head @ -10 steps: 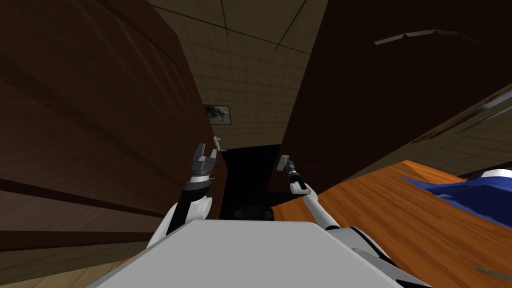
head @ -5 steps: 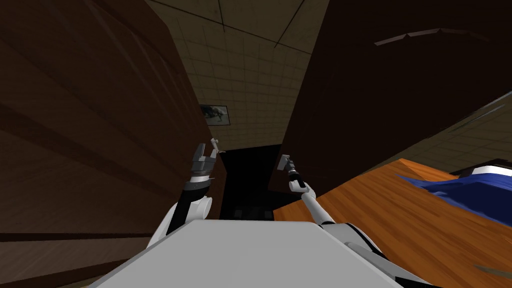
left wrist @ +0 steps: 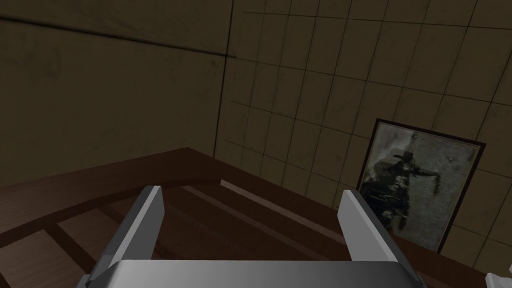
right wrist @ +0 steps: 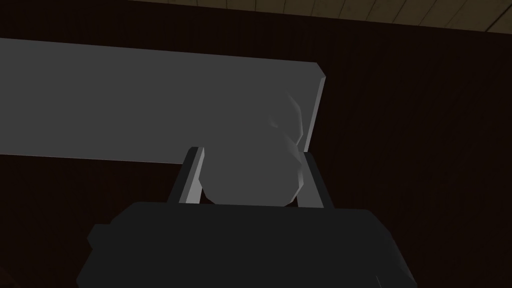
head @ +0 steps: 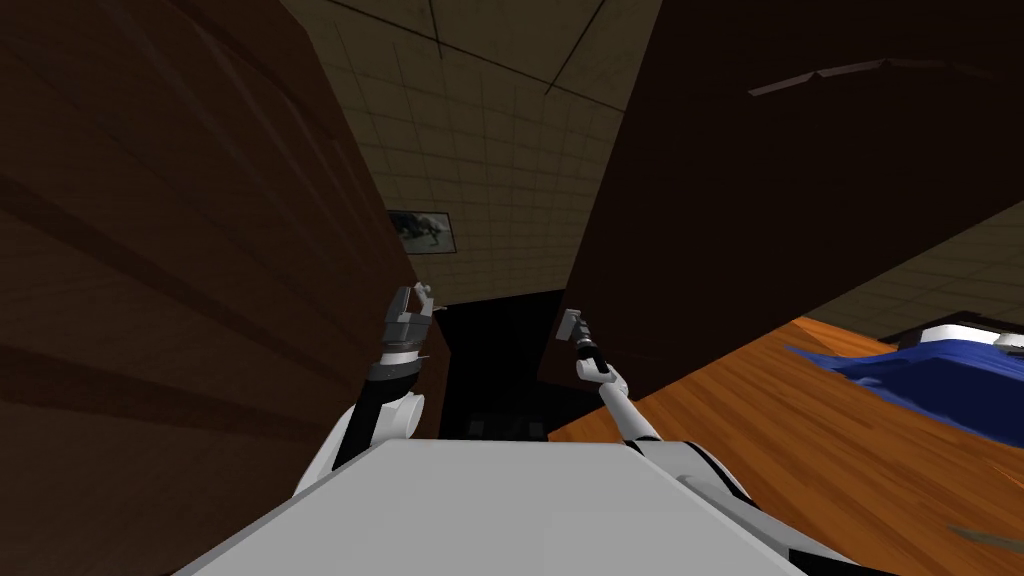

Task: Push the door open

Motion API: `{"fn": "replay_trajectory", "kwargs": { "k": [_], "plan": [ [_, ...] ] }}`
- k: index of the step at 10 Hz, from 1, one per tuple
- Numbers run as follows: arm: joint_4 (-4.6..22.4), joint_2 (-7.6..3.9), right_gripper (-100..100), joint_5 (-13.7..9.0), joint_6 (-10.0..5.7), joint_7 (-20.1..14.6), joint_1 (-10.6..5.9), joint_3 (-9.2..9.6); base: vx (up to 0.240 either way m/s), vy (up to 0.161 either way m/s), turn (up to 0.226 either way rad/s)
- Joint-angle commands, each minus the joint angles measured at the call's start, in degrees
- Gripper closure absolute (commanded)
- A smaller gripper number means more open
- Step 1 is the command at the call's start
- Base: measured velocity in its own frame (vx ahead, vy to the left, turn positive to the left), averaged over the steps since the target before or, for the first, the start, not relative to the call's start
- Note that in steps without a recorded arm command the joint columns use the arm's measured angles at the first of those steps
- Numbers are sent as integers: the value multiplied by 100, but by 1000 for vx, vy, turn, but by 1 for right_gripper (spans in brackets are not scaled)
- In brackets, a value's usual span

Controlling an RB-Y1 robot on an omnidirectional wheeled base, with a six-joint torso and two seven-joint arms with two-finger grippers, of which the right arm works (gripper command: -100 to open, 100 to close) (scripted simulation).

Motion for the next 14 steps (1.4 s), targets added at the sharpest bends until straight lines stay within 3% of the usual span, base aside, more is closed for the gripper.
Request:
{"fn": "replay_trajectory", "kwargs": {
  "k": [1, 4, 5, 7, 14],
  "plan": [
    [145, 46, 100, 9, -29, 88, -141, -173, 189, 81, -79],
    [302, 182, 100, 30, 17, 224, -260, -382, 178, 71, -63],
    [266, 159, 100, 27, 19, 203, -204, -345, 72, 14, -20],
    [274, 245, 100, 21, 25, 339, -256, -484, 149, 7, -75],
    [339, 711, 100, 10, 63, 999, -448, -1087, 192, 39, -114]
  ]
}}
